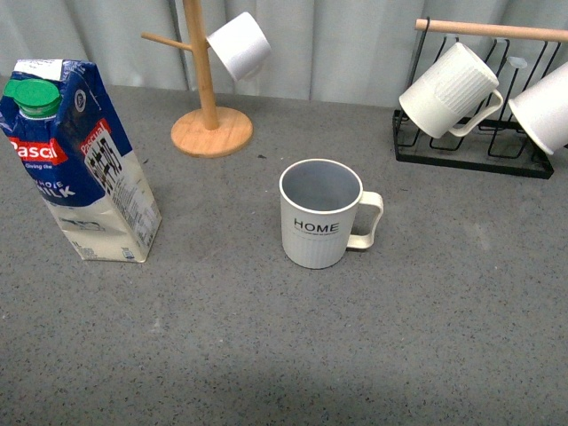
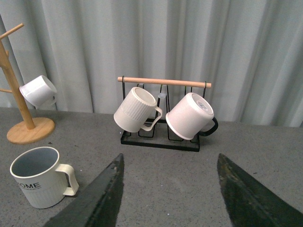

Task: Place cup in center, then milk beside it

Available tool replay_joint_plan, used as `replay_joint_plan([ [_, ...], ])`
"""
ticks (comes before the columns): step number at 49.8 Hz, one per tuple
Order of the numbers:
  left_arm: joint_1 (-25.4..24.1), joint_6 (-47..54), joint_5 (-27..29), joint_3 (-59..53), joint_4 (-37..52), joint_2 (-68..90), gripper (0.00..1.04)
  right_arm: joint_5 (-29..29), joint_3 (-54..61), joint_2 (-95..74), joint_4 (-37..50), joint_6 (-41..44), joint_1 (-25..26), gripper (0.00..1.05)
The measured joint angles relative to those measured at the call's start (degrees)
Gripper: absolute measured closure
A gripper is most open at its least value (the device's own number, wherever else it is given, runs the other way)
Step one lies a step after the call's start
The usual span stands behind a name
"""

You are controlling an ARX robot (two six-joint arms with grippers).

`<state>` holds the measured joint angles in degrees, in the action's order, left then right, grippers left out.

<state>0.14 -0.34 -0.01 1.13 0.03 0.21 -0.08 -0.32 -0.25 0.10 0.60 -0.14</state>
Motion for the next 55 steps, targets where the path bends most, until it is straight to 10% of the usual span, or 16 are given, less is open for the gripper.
replay_joint_plan([
  [13,0.00,0.00,0.00,0.00,0.00,0.00,0.06,0.00,0.00,0.00,0.00,0.00,0.00,0.08],
  [39,2.75,-3.93,6.84,2.10,-5.81,10.03,0.06,0.02,0.00,0.04,0.00,-0.04,0.00,0.09],
  [55,2.21,-4.22,6.16,3.74,22.25,37.59,0.06,0.04,0.00,0.04,0.00,-0.04,0.00,0.09],
])
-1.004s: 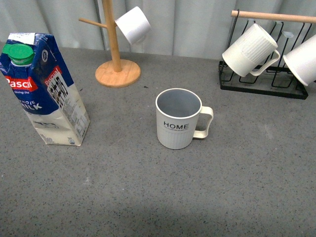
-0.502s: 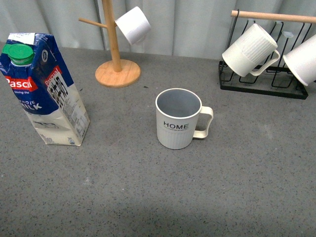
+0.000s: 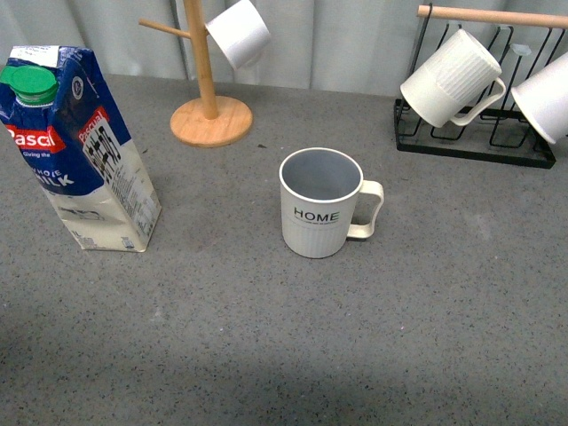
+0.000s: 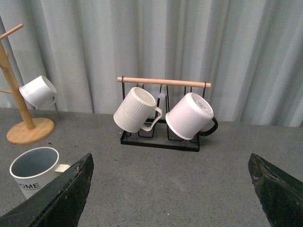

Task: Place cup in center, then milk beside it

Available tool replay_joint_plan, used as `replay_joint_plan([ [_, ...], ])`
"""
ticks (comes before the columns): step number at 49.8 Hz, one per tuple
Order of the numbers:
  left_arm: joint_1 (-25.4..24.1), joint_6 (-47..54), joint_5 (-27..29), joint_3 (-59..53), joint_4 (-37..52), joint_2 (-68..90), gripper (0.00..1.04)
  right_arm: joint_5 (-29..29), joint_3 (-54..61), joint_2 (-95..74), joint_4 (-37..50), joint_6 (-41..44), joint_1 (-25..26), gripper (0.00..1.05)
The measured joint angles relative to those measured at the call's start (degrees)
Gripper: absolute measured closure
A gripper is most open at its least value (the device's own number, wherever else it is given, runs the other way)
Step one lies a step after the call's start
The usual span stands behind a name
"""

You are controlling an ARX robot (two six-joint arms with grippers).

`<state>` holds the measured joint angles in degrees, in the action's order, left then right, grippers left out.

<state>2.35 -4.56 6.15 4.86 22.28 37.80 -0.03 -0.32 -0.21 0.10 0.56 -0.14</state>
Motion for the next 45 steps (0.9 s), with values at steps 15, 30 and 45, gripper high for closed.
replay_joint_plan([
  [15,0.37,-2.69,-6.27,3.69,12.70,22.58,0.06,-0.02,0.00,0.00,0.00,0.00,0.00,0.09],
  [30,0.42,-2.67,-10.73,6.73,13.70,31.28,0.06,-0.02,0.00,0.00,0.00,0.00,0.00,0.09],
  [45,1.16,-0.87,-12.17,10.69,16.06,40.50,0.06,-0.02,0.00,0.00,0.00,0.00,0.00,0.09],
])
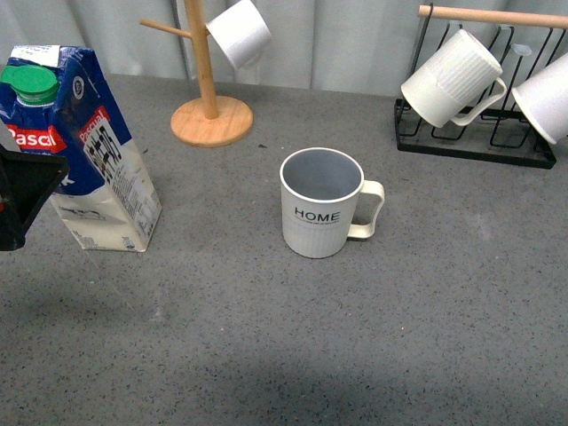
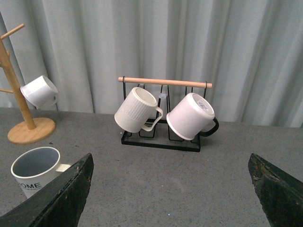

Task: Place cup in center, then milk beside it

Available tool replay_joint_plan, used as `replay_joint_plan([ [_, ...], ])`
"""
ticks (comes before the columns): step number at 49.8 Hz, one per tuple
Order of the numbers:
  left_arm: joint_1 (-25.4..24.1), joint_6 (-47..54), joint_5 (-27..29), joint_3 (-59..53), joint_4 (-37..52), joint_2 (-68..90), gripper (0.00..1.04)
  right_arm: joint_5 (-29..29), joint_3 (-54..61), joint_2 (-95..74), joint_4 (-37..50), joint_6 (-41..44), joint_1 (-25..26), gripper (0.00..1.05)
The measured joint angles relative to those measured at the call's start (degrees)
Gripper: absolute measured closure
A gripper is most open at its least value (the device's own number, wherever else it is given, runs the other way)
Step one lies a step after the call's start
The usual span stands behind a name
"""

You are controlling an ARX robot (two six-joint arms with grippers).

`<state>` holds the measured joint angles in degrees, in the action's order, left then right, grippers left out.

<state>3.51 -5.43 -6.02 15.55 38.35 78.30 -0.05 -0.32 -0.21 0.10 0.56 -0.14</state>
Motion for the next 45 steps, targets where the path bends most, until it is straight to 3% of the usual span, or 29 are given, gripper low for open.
replay_joint_plan([
  [45,-1.95,5.27,1.75,7.04,4.20,12.52,0.06,0.00,0.00,0.00,0.00,0.00,0.00,0.09],
])
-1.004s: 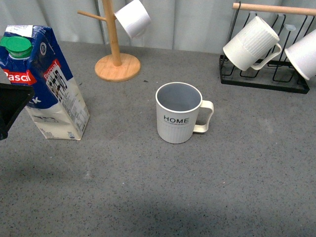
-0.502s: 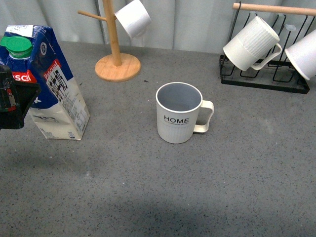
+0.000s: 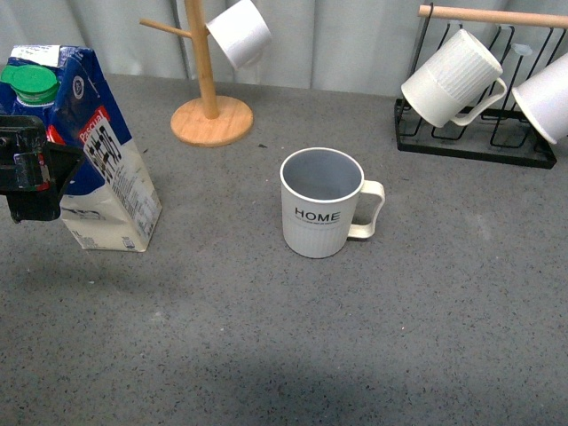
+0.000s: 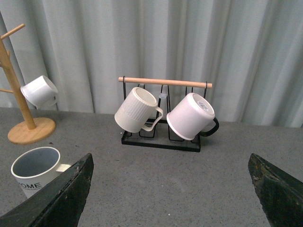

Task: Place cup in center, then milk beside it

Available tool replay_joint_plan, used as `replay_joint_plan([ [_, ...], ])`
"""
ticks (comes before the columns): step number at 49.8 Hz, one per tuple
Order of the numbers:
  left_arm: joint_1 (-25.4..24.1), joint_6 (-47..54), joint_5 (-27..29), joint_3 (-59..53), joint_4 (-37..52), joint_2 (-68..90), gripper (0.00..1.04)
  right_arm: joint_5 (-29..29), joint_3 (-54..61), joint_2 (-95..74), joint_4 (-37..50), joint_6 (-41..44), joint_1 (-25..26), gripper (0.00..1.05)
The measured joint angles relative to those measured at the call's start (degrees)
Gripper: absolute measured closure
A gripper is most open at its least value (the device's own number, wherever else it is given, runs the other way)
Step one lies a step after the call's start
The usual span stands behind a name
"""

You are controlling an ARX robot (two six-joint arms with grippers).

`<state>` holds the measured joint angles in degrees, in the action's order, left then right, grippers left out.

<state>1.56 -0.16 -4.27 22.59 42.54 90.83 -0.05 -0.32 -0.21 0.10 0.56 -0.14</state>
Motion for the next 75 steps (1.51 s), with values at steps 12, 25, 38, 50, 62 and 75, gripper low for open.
replay_joint_plan([
  [12,0.07,0.11,-0.04,2.16,1.01,2.69,0.06,0.00,0.00,0.00,0.00,0.00,0.00,0.09],
  [25,-0.07,0.13,0.00,4.02,1.38,4.96,0.06,0.00,0.00,0.00,0.00,0.00,0.00,0.09],
  [38,-0.04,0.02,0.28,5.20,1.38,5.95,0.06,0.00,0.00,0.00,0.00,0.00,0.00,0.09],
  [50,-0.04,-0.07,0.35,5.84,1.27,6.12,0.37,0.00,0.00,0.00,0.00,0.00,0.00,0.09],
  [62,0.87,-0.31,-0.17,5.86,0.24,5.35,0.78,0.00,0.00,0.00,0.00,0.00,0.00,0.09],
  [75,8.50,-0.79,4.17,8.15,0.35,4.72,0.99,0.00,0.00,0.00,0.00,0.00,0.00,0.09],
])
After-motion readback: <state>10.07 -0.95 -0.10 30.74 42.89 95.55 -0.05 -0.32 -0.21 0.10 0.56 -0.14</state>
